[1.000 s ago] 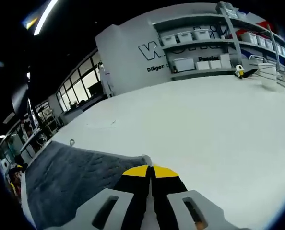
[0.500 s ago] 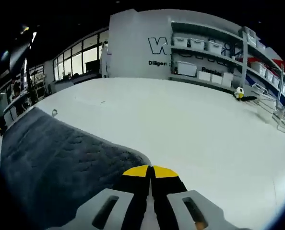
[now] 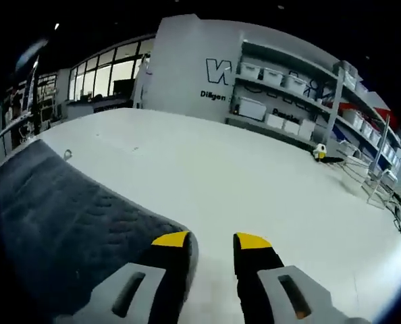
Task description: Open the folded towel by lifting each exposed corner and separating the folded layers until the towel lies flat within the target outline without major curled edges
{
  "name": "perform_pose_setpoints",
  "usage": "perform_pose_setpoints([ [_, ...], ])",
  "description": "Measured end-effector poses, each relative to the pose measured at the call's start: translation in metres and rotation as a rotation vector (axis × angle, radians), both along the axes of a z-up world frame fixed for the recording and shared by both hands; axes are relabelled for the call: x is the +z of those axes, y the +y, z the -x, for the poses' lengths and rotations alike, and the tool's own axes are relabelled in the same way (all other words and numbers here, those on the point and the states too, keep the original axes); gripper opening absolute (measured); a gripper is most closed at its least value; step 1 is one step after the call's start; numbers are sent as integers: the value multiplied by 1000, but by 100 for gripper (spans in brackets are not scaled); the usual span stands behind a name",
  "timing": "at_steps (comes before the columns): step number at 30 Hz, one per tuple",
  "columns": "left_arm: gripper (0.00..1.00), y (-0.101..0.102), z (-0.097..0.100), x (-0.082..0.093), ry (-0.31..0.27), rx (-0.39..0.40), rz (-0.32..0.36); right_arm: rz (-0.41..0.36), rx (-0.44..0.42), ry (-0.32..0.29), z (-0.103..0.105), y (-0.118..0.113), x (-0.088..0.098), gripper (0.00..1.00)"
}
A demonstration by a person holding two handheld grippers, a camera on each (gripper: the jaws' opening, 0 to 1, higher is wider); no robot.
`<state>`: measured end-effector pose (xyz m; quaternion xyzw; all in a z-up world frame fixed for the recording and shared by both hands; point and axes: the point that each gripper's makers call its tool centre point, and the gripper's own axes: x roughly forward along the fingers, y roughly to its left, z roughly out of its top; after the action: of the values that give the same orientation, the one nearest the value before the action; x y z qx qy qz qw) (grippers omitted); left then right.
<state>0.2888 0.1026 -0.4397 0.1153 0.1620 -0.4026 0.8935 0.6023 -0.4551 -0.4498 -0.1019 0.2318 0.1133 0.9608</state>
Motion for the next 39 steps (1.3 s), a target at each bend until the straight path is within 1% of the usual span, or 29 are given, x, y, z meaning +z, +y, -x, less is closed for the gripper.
perform_pose_setpoints([
  [1,97,0,0,-1,1,-2,-3,-6,2,0,2,0,1,39],
  [2,98,0,0,-1,0,-2,-4,-20,12,-13,10,2,8,42],
  [3,99,0,0,-1,0,-1,-3,-27,15,-11,15,0,10,45],
  [5,99,2,0,-3,9,6,6,-40,22,-6,24,-3,15,55],
  [6,99,2,-1,-4,12,8,8,-44,27,-1,33,-2,16,61],
  [7,99,3,-1,-4,12,8,9,-46,29,3,35,-2,16,69],
  [9,99,3,-1,-4,13,9,10,-50,32,8,39,-1,16,78],
  [10,99,3,-2,-4,15,15,18,-61,51,30,55,2,15,81],
  [11,99,3,-3,-4,14,17,25,-62,66,41,64,4,14,81],
  [12,99,3,-3,-4,14,17,27,-61,68,42,66,4,15,82],
  [16,99,0,-4,-2,10,12,41,-30,138,57,93,14,16,95],
  [18,99,-1,-4,-2,8,8,41,-9,198,73,112,28,14,97],
  [21,99,-1,-5,-1,7,5,42,1,264,50,136,48,18,93],
  [22,99,-2,-5,-2,8,3,42,1,273,48,138,50,19,90],
  [23,99,-2,-5,-2,10,0,42,6,318,45,150,60,20,87],
  [24,99,-2,-5,-2,11,0,40,12,335,45,156,64,21,84],
  [27,99,-1,-5,-3,13,-3,37,30,388,46,172,75,21,69],
  [28,99,-2,-5,-3,12,-3,38,35,421,51,183,83,21,62],
  [30,99,-3,-5,-2,9,-3,41,45,488,62,204,97,19,56],
  [32,99,-3,-5,-1,7,-1,46,50,526,79,225,106,17,50],
  [33,99,-3,-5,-1,6,-1,48,56,535,86,229,107,16,47],
  [35,99,-3,-4,0,3,2,50,81,563,107,241,108,9,38],
  [36,99,-3,-4,0,2,3,51,94,577,117,247,108,6,35],
  [38,99,-4,-3,0,2,1,52,102,585,152,254,107,-2,35],
  [39,99,-4,-3,-1,2,0,52,104,584,158,255,106,-4,33],
])
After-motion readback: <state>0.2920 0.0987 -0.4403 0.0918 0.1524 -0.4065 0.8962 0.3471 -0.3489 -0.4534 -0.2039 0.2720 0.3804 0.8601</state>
